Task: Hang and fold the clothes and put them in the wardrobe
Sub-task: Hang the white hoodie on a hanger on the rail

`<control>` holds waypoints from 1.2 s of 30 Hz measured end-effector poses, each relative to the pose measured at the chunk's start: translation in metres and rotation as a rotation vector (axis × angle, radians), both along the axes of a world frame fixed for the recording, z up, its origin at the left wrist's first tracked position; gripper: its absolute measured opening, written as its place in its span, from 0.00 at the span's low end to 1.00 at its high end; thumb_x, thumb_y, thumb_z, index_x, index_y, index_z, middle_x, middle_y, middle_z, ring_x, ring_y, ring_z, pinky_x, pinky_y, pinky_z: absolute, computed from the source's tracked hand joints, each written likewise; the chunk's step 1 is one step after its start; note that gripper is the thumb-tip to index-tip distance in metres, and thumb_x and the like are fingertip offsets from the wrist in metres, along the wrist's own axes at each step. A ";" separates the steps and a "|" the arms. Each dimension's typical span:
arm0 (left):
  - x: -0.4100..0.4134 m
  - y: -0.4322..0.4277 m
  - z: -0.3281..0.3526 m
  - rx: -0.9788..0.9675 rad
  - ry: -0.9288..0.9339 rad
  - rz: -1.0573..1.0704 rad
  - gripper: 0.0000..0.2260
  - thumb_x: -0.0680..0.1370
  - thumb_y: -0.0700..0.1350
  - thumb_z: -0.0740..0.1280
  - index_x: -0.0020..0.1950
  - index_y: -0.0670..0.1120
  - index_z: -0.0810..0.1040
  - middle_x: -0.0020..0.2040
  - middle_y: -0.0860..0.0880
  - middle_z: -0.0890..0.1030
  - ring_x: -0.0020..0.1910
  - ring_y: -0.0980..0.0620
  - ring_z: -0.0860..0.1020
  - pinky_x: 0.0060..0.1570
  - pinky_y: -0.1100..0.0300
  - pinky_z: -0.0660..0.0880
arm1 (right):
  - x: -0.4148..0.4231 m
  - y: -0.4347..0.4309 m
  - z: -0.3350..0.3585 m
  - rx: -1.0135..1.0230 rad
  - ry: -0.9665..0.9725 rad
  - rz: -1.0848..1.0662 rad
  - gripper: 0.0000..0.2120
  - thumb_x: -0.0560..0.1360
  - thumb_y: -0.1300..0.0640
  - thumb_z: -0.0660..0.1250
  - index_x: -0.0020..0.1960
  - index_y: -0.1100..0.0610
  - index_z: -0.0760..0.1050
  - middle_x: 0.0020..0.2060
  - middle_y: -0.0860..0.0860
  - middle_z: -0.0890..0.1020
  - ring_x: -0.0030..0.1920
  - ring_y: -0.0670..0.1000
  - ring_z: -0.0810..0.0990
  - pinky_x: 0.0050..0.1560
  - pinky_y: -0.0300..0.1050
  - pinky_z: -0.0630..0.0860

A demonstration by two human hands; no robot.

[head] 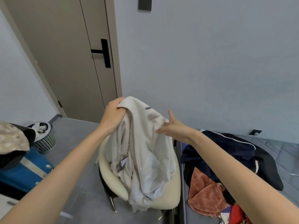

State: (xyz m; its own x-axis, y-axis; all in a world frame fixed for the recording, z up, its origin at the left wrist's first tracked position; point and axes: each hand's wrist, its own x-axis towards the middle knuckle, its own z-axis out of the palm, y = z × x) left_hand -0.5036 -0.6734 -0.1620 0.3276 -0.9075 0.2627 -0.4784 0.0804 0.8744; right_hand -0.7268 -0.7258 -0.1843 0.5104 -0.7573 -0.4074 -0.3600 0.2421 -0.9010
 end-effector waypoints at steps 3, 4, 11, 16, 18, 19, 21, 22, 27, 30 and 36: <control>-0.015 0.003 0.015 0.012 -0.075 -0.093 0.14 0.76 0.35 0.57 0.31 0.48 0.64 0.30 0.51 0.67 0.31 0.53 0.63 0.34 0.57 0.58 | 0.015 0.027 -0.006 -0.248 0.153 0.250 0.45 0.69 0.49 0.76 0.76 0.40 0.51 0.70 0.38 0.60 0.68 0.42 0.61 0.67 0.44 0.63; -0.022 0.005 0.018 0.010 -0.088 -0.122 0.14 0.76 0.35 0.58 0.31 0.47 0.64 0.30 0.50 0.66 0.32 0.53 0.62 0.35 0.56 0.57 | 0.021 0.032 -0.010 -0.362 0.148 0.241 0.37 0.71 0.48 0.74 0.74 0.44 0.60 0.68 0.42 0.65 0.65 0.43 0.65 0.64 0.43 0.65; -0.034 0.021 0.030 -0.041 -0.185 -0.007 0.10 0.71 0.35 0.64 0.31 0.46 0.71 0.29 0.51 0.71 0.31 0.55 0.65 0.31 0.63 0.61 | 0.008 0.034 -0.004 -0.680 0.086 -0.160 0.10 0.80 0.60 0.54 0.41 0.57 0.68 0.35 0.48 0.71 0.35 0.47 0.68 0.35 0.42 0.65; -0.031 0.056 0.024 0.340 -0.191 -0.114 0.12 0.77 0.48 0.67 0.34 0.51 0.72 0.32 0.55 0.73 0.32 0.58 0.69 0.33 0.64 0.63 | -0.007 0.031 0.028 -0.641 -0.223 -0.280 0.12 0.80 0.55 0.57 0.49 0.65 0.71 0.39 0.47 0.72 0.36 0.43 0.69 0.32 0.31 0.65; -0.034 0.080 0.024 0.436 -0.043 -0.137 0.11 0.78 0.54 0.65 0.39 0.50 0.78 0.39 0.55 0.79 0.38 0.55 0.76 0.37 0.62 0.69 | -0.002 0.035 0.039 -0.651 -0.265 -0.215 0.08 0.79 0.55 0.60 0.44 0.58 0.72 0.34 0.40 0.73 0.33 0.40 0.69 0.33 0.29 0.66; -0.036 0.091 0.027 0.432 0.101 -0.147 0.11 0.78 0.54 0.65 0.42 0.50 0.82 0.43 0.55 0.83 0.42 0.54 0.81 0.40 0.64 0.73 | 0.002 0.038 0.040 -0.648 -0.249 -0.172 0.06 0.78 0.56 0.62 0.43 0.54 0.72 0.34 0.38 0.74 0.34 0.38 0.71 0.36 0.31 0.68; -0.036 0.114 0.033 0.378 0.343 -0.169 0.08 0.78 0.48 0.66 0.48 0.49 0.85 0.49 0.51 0.85 0.49 0.54 0.83 0.45 0.63 0.78 | 0.008 0.043 0.034 -0.703 -0.093 -0.044 0.04 0.75 0.56 0.67 0.49 0.52 0.73 0.46 0.45 0.76 0.48 0.45 0.72 0.46 0.40 0.67; -0.034 0.125 0.036 0.362 0.383 -0.170 0.08 0.78 0.45 0.65 0.49 0.47 0.84 0.50 0.49 0.84 0.49 0.52 0.82 0.45 0.62 0.78 | 0.009 0.048 0.028 -0.775 0.016 0.027 0.11 0.72 0.55 0.71 0.52 0.53 0.72 0.49 0.50 0.73 0.52 0.49 0.69 0.47 0.41 0.63; -0.032 0.181 0.030 0.338 0.617 -0.019 0.07 0.79 0.40 0.63 0.50 0.40 0.80 0.45 0.45 0.84 0.44 0.52 0.82 0.44 0.60 0.78 | 0.017 0.105 0.002 -0.567 0.057 0.419 0.16 0.70 0.57 0.75 0.40 0.57 0.66 0.28 0.49 0.75 0.27 0.45 0.74 0.30 0.42 0.74; -0.026 0.209 0.026 0.268 0.815 0.151 0.05 0.79 0.41 0.63 0.48 0.42 0.78 0.41 0.46 0.83 0.40 0.53 0.82 0.44 0.59 0.79 | 0.026 0.141 -0.003 -0.292 -0.033 0.594 0.12 0.74 0.58 0.71 0.42 0.57 0.67 0.34 0.53 0.82 0.41 0.51 0.85 0.43 0.46 0.83; 0.001 0.269 0.039 0.134 0.913 0.246 0.06 0.80 0.43 0.63 0.47 0.42 0.77 0.39 0.45 0.79 0.39 0.51 0.79 0.46 0.56 0.76 | 0.066 0.208 0.002 -0.531 -0.011 0.906 0.17 0.72 0.47 0.73 0.56 0.52 0.75 0.52 0.44 0.78 0.50 0.43 0.77 0.54 0.38 0.73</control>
State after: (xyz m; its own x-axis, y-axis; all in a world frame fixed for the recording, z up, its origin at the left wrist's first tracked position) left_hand -0.5023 -0.4046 -0.1233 0.5403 -0.7900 -0.2898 0.4031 -0.0594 0.9132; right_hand -0.6611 -0.5181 -0.1828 0.9773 -0.1699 -0.1265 -0.1998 -0.5408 -0.8171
